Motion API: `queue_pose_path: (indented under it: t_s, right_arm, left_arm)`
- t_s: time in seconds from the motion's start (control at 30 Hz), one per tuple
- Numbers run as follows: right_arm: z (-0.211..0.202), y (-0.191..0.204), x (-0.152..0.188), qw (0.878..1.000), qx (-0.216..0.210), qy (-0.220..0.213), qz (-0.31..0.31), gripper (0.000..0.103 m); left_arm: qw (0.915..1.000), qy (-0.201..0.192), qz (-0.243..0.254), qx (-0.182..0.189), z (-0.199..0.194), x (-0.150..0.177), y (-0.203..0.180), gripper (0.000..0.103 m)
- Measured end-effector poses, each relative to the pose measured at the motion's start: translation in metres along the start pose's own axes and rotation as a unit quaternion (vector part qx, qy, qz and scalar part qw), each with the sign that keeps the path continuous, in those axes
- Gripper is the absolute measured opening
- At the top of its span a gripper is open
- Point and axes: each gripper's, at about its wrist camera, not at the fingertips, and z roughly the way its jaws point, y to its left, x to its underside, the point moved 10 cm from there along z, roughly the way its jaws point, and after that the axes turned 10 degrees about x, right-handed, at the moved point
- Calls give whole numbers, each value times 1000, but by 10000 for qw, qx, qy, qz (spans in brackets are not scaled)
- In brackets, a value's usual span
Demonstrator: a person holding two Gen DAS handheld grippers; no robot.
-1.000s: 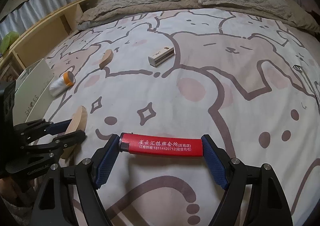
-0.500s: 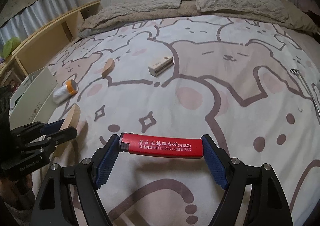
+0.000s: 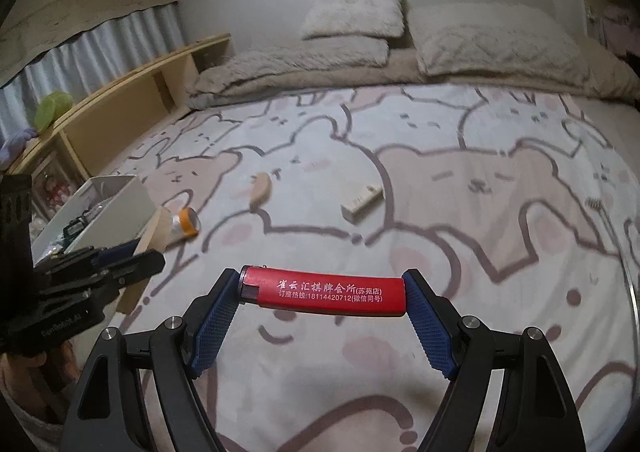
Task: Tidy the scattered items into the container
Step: 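Carry the wooden block and red lighter over the white shoebox with both tools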
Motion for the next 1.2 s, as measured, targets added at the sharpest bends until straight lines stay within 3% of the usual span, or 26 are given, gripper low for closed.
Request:
queue_pose_path:
  t_s: [0.37, 0.57, 0.87, 1.2]
  right_arm:
    - [-15, 50, -48, 9972, -144, -392, -619, 82]
    - [-28, 86, -74, 9950, -588, -499, -641, 82]
    - [-37, 155, -92, 9865, -1221, -612, -906, 82]
    - [-34, 232, -92, 9759, -1580, -518, -1410, 82]
  left_arm:
    - [9974, -646, -228, -205, -47, -58, 24, 35]
    - [9922, -1122, -383, -394, -88, -77, 46, 35]
    - [9780, -1524, -595, -1294, -146, -62, 102, 35]
    - [9604, -1887, -1069, -1748, -198, -41, 152, 35]
